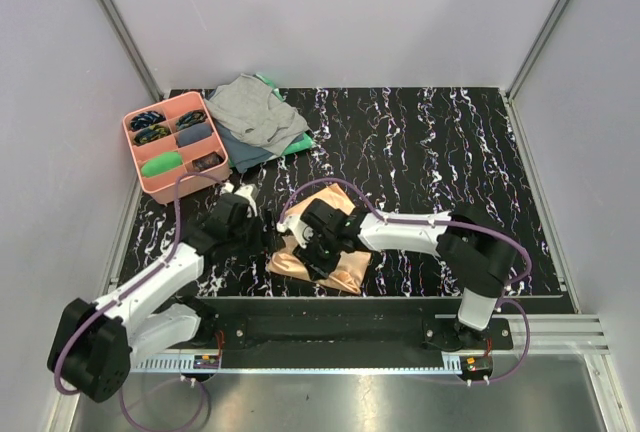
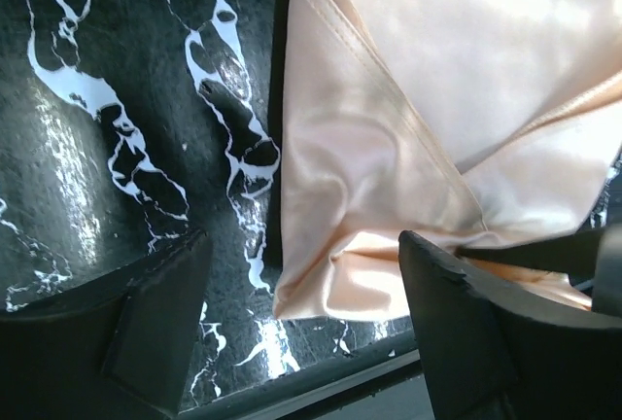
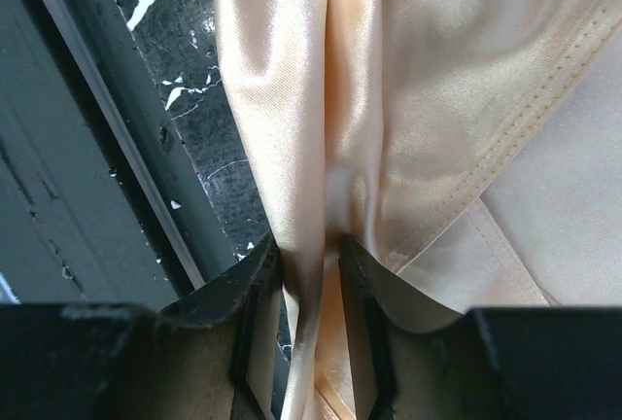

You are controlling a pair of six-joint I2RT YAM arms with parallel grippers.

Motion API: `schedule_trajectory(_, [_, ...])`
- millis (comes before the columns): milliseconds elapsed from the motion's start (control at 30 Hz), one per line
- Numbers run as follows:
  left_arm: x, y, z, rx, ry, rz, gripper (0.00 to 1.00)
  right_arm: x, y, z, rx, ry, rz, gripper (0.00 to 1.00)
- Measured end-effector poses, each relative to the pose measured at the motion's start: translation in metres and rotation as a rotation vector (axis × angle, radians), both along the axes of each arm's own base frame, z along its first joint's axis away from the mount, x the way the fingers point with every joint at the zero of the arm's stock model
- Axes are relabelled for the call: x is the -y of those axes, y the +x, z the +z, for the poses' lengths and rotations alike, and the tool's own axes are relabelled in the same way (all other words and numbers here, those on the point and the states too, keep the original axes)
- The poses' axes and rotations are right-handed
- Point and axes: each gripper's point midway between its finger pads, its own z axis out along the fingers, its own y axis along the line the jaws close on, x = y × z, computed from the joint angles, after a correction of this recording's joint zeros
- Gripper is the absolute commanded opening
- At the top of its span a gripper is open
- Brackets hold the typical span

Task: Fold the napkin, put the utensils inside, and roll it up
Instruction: Roll the napkin with the utensil

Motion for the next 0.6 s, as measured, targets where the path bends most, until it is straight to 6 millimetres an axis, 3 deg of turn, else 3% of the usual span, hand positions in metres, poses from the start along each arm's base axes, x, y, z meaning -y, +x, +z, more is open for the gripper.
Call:
schedule_trajectory(167, [0.004,-0.007,0.001,0.055,-0.086,0.002,0.83,0.0,0.001,0.0,-0.055,0.021,-0.004,0.36])
schedule_trajectory(333, [0.009,-0.012,-0.01,0.043,-0.142,0.011,0.67,0.001,0.001,0.0,-0.087,0.033,-0.002,0.36])
schedule_trajectory(600, [0.012,-0.013,-0.021,0.021,-0.174,0.031,0.51,0.001,0.003,0.0,-0.14,0.054,0.008,0.35])
